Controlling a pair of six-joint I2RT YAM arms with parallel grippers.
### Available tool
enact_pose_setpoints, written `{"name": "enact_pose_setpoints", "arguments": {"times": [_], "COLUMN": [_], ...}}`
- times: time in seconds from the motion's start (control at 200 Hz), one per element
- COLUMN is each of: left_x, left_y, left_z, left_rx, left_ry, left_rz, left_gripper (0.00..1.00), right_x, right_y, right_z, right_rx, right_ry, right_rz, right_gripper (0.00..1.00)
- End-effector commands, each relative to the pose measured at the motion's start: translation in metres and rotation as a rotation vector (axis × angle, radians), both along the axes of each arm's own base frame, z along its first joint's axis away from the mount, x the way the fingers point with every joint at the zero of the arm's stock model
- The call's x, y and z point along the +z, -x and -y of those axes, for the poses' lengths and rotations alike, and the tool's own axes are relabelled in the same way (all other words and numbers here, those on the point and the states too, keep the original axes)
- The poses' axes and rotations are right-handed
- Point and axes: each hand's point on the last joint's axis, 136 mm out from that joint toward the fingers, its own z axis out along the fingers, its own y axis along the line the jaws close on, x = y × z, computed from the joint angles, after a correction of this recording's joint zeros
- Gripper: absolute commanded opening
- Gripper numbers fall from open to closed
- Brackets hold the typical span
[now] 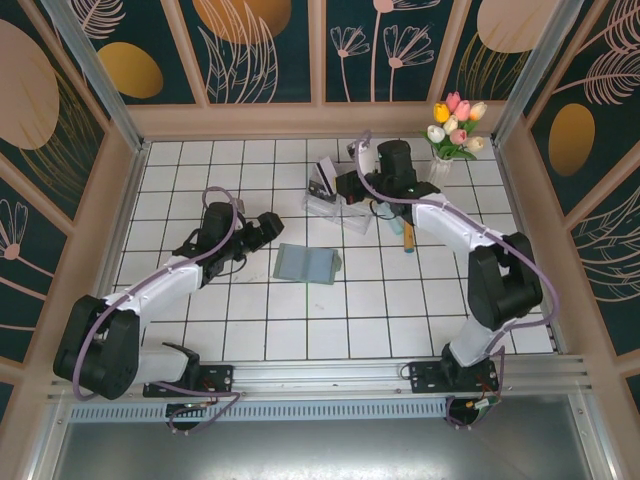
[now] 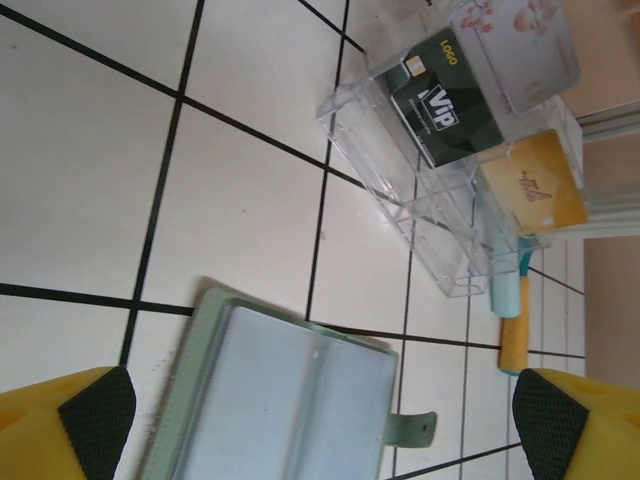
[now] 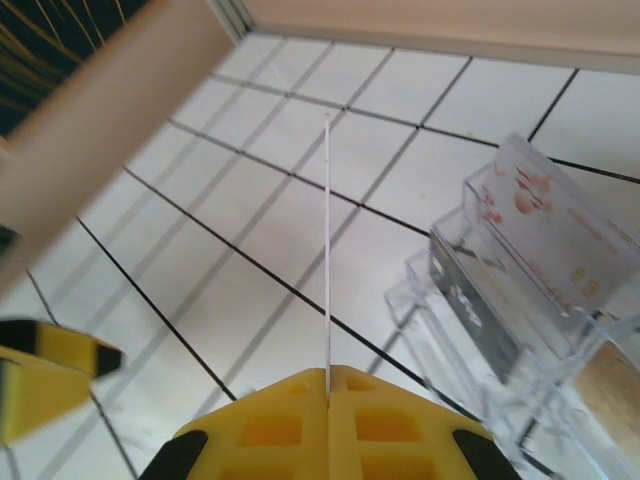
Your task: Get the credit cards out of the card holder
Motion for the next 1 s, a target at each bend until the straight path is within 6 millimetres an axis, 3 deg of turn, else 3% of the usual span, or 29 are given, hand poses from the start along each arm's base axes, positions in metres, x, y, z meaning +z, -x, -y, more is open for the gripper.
{"name": "enact_pose_setpoints", "arguments": {"times": [0.0,0.28,0.44,0.661,0.996], "left_x": [-0.005,-0.011,-0.008,-0.006,-0.019], "left_y": [0.001,0.002,0.002,0.004,0.004], "left_z": [-0.009,0.002,0.005,0.015,0.024], "left_rx": [0.002,-0.057,-0.084,-0.149,-0.162], "left_ry": [-0.058,-0.047,-0.052,-0.032,0.011], "left_rz": [0.005,-0.039,-0.033,-0.041,-0.095], "left_gripper": [0.99,0.99,0.98,0.98,0.99], "right_x": [0.002,0.003,-0.01,-0.033,-0.044], "right_y": [-0.018,-0.051,-0.069,-0.078,-0.101], "right_z": [0.01,0.011,0.016,0.018,0.016], "right_rx": [0.071,0.196,0.248,0.321,0.331], "right_ry": [0.141,0.302,0.371,0.442,0.441], "right_rz": [0.157,0.284,0.292,0.273,0.262], "right_gripper": [0.0,0.0,0.0,0.0,0.0]}}
